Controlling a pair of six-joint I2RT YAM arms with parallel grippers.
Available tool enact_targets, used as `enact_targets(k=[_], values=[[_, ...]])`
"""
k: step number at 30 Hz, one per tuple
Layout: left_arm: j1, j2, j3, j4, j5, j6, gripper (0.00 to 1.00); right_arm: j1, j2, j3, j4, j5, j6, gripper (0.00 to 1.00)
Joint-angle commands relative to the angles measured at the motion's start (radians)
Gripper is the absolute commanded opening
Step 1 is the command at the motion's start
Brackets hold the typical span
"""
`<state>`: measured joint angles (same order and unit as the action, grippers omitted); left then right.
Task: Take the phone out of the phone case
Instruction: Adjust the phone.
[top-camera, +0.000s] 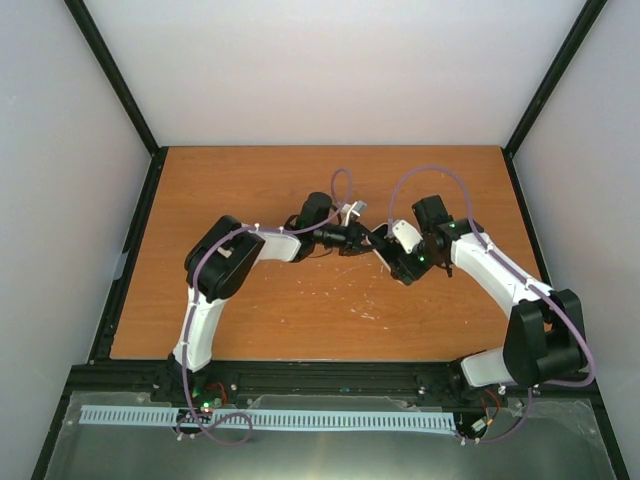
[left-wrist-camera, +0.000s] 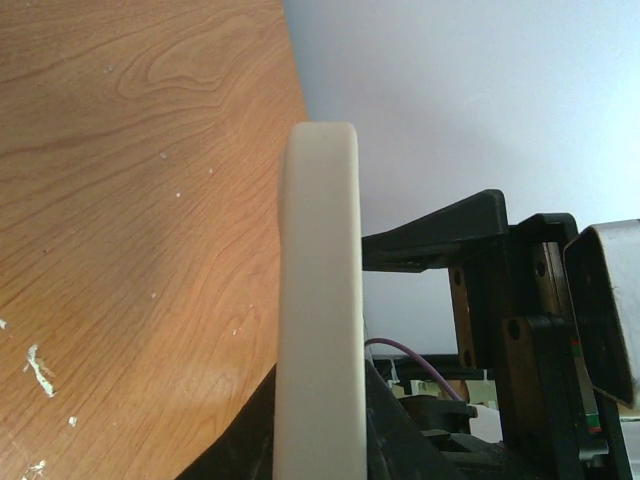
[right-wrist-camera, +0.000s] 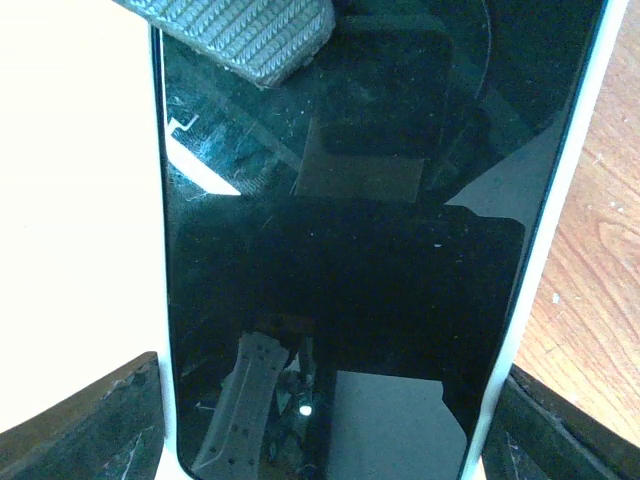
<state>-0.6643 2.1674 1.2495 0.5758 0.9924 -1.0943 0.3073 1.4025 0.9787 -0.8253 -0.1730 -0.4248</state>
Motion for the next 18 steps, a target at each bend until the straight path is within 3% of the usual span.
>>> enact_targets(k=[1,4,7,9,13,18], values=[[-0.002,0.001,0.023,0.089,0.047,-0.019,0.11,-0.001,-0.044,-0.001,0.031,-0.013,0.0,0.61],[0.01,-0.011,0.001,0.166,0.086,-0.038,0.08,-0.001,-0.057,0.006,0.017,-0.032,-0.004,0.65],[0.041,-0.041,-0.054,0.294,0.129,-0.084,0.08,-0.004,-0.081,0.037,-0.028,-0.127,-0.002,0.84],[0.08,-0.077,-0.102,0.398,0.174,-0.113,0.07,-0.015,-0.11,0.078,-0.067,-0.218,-0.001,0.91],[0.153,-0.193,-0.198,0.428,0.224,-0.082,0.05,-0.112,-0.143,0.219,-0.149,-0.467,-0.002,0.93],[0.189,-0.337,-0.259,0.433,0.332,0.014,0.05,-0.303,-0.094,0.38,-0.304,-0.934,-0.108,0.86]])
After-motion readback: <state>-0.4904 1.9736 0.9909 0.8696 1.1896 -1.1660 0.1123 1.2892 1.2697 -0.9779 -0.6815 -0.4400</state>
